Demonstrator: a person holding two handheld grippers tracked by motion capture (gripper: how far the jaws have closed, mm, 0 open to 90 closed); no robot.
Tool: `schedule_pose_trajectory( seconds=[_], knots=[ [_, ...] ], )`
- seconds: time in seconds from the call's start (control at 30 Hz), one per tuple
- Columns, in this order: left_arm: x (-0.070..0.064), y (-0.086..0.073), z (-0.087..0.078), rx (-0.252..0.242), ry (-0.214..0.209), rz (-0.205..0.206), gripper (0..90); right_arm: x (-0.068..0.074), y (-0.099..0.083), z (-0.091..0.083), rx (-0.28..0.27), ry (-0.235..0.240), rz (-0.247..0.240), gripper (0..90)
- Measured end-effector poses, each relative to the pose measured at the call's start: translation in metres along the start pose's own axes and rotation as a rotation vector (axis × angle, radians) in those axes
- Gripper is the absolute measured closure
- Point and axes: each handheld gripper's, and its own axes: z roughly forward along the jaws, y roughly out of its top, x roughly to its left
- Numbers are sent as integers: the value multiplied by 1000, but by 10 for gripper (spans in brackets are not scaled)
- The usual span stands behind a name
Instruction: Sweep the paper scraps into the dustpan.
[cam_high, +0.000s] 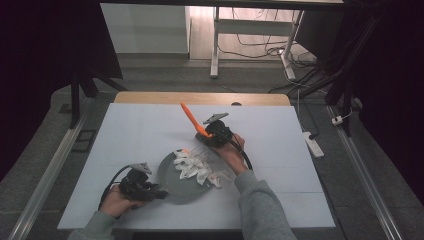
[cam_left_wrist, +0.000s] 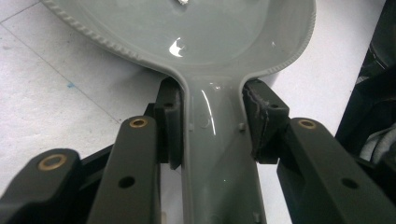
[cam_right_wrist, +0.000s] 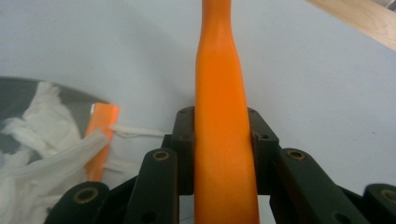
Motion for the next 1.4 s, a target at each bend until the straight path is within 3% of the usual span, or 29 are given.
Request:
schedule_pose_trajectory(
  seconds=[0.17,0.23,0.33,0.4,0.5,0.57,0.67,0.77,1.0,1.4],
  knots=[
    [0,0,1,1,0,1,614,16,-1,-4,7,58,-26,698],
    [0,0,1,0,1,0,615,25,-2,-6,9,75,-58,698],
    [0,0,1,1,2,1,614,39,-6,-12,12,130,-78,698],
    [0,0,1,1,2,0,614,48,-9,-18,10,133,-103,698],
    [-1,0,1,2,4,1,615,53,-10,-30,-11,192,-92,698],
    [-1,0,1,0,4,-1,614,56,-9,-40,-34,186,-111,698],
    [-1,0,1,2,5,-1,615,53,-6,-54,-89,185,-96,698],
    [-1,0,1,2,5,-1,614,46,-6,-65,-123,152,-68,698],
    [-1,0,1,0,3,2,615,27,-17,-78,-156,107,4,698],
    [-2,-1,0,1,1,10,614,14,-56,-105,-180,50,118,698]
  ],
)
